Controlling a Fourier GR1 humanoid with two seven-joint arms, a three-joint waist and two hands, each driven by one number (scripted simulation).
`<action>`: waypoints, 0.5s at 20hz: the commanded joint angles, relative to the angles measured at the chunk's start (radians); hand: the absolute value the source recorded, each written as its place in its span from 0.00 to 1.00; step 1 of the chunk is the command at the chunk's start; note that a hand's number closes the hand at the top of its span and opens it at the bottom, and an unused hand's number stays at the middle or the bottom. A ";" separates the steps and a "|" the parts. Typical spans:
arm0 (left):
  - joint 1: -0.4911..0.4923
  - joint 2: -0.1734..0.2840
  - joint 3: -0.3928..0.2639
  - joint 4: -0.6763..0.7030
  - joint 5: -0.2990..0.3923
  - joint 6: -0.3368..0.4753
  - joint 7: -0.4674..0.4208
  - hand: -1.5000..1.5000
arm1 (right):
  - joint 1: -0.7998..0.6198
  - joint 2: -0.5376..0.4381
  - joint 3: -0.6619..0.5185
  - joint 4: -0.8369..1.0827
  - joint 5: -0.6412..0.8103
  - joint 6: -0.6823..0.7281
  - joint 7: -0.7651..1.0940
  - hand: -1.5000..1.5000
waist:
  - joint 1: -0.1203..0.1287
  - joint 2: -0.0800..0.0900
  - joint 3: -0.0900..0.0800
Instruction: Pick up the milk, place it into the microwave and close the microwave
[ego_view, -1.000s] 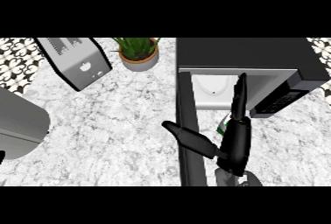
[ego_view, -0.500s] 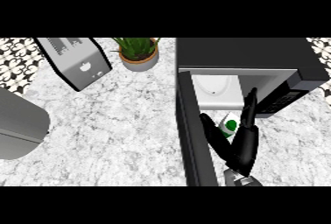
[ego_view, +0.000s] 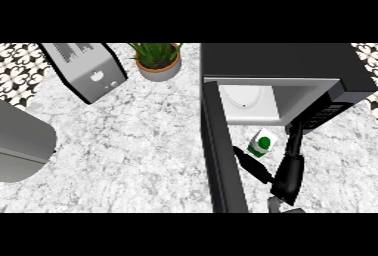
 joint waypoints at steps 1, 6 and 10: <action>0.027 -0.019 -0.016 -0.051 0.025 -0.030 -0.003 0.00 | 0.023 0.002 -0.090 0.089 -0.105 0.078 -0.172 0.00 | -0.002 0.000 0.000; 0.054 0.024 0.129 -0.121 0.198 -0.061 0.060 0.00 | 0.072 0.009 -0.054 0.128 -0.175 0.096 -0.247 0.00 | 0.000 -0.001 0.000; -0.002 -0.003 0.081 -0.044 0.137 -0.062 0.042 0.00 | -0.024 -0.023 -0.165 0.257 -0.221 0.215 -0.305 0.00 | -0.002 0.001 0.000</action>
